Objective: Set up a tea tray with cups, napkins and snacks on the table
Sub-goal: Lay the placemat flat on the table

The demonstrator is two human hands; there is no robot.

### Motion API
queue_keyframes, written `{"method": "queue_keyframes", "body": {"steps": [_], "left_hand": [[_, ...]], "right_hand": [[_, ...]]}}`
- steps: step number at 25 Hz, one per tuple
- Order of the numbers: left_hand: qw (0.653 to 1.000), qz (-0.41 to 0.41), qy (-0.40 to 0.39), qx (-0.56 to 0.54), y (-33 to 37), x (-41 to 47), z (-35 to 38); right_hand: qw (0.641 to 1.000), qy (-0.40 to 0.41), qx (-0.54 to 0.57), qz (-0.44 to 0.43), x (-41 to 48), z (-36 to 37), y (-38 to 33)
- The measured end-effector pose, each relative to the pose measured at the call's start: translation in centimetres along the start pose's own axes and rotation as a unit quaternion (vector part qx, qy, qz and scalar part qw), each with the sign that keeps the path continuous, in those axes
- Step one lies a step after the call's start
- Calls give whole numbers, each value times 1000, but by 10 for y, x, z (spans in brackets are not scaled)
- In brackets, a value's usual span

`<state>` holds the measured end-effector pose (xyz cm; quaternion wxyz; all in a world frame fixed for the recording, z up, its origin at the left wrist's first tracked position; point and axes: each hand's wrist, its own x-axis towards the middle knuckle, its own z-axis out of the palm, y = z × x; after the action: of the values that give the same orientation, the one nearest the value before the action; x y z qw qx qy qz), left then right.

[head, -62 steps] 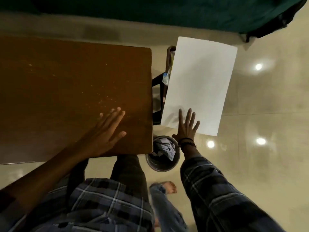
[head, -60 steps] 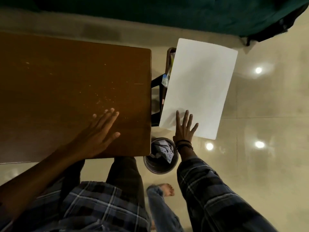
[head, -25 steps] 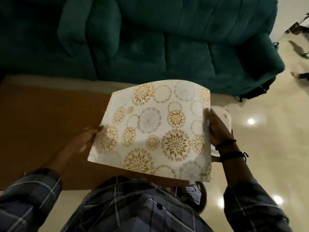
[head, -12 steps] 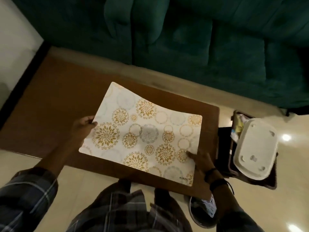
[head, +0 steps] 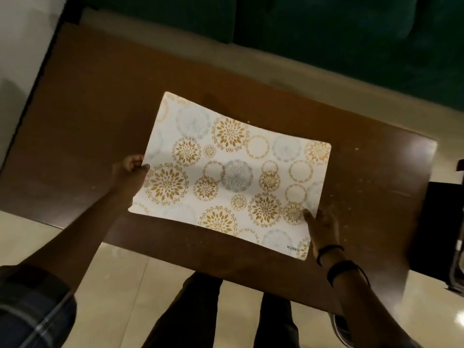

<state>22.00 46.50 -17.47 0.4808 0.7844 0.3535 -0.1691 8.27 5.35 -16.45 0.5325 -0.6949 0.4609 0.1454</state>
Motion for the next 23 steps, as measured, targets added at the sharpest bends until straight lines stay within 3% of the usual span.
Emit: {"method": "queue_keyframes", "body": {"steps": [2, 4, 7, 9, 11, 17, 23], "left_hand": [[999, 16, 16, 37, -6, 9, -3], [992, 69, -15, 103, -13, 7, -4], [930, 199, -77, 300, -24, -4, 0], [891, 237, -121, 368, -30, -14, 10], [876, 250, -140, 389, -35, -21, 19], [850, 272, -151, 425, -33, -4, 20], [866, 249, -159, 403, -31, -6, 25]], "right_hand": [[997, 41, -56, -28, 10, 21, -1], [987, 73, -139, -43, 10, 34, 2], [950, 61, -295, -75, -4, 47, 9], [916, 18, -381, -126, -11, 52, 19], [895, -9, -424, -134, -17, 55, 26], [872, 10, -476, -117, -25, 60, 36], [878, 9, -462, -123, -24, 58, 37]]}}
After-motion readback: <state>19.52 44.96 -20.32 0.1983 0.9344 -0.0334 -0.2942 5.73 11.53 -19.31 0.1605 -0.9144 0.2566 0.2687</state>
